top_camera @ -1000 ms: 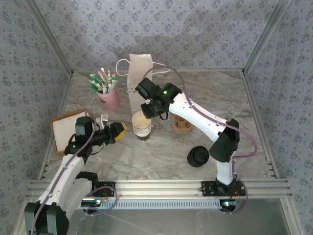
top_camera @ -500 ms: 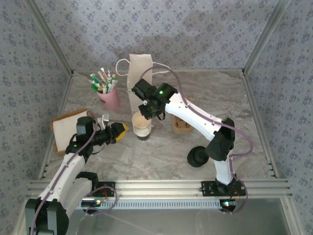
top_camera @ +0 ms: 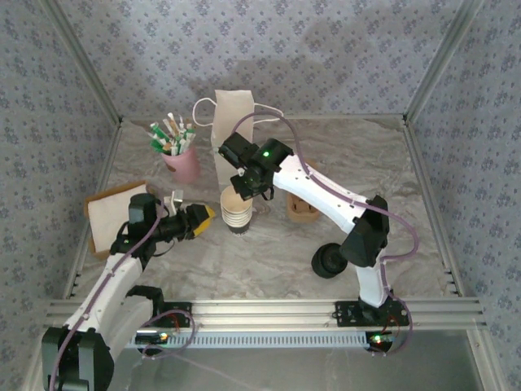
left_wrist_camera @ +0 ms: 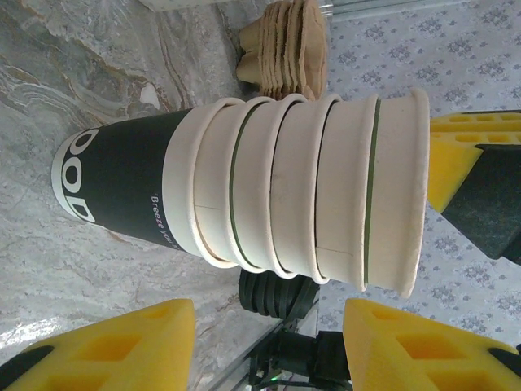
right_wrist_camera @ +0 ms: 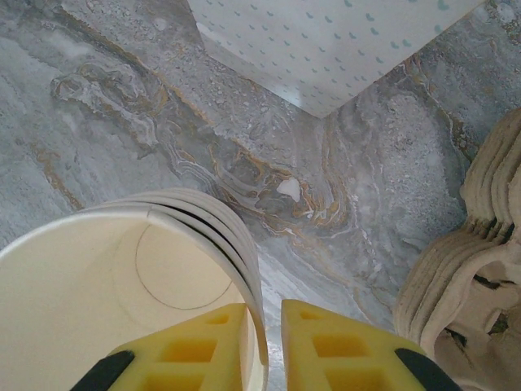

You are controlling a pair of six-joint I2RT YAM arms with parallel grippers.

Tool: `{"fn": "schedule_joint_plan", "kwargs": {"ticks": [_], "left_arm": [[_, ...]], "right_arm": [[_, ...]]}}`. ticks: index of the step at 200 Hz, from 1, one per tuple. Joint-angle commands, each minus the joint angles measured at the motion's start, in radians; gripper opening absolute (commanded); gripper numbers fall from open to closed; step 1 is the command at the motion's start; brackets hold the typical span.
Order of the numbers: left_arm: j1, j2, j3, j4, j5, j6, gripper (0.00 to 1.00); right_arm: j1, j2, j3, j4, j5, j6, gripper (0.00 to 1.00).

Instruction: Pack the takeout coffee

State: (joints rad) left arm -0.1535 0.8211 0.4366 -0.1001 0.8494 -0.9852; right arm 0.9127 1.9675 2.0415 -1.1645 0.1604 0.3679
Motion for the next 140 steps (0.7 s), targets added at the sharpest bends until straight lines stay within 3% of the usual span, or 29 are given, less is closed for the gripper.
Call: {"fn": "schedule_joint_plan", "kwargs": {"ticks": [1,85,140], "left_arm": [[-0.009,0.003,0.003,0.034,0.019,0.015,0.51],[-0.024,0.007,0.003,0.042,0.019,0.012,0.52],[-0.031,0.013,0.002,0.045,0.013,0.008,0.52]], "right_arm": [[0.009,0.017,0.029,-0.035,-0.004,-0.009,0.19],[0.018,0.018,0.050,-0.042,-0.016,-0.009,0.00],[0.017,-0.002,0.060,-0.039,-0.058,0.000,0.00]]}}
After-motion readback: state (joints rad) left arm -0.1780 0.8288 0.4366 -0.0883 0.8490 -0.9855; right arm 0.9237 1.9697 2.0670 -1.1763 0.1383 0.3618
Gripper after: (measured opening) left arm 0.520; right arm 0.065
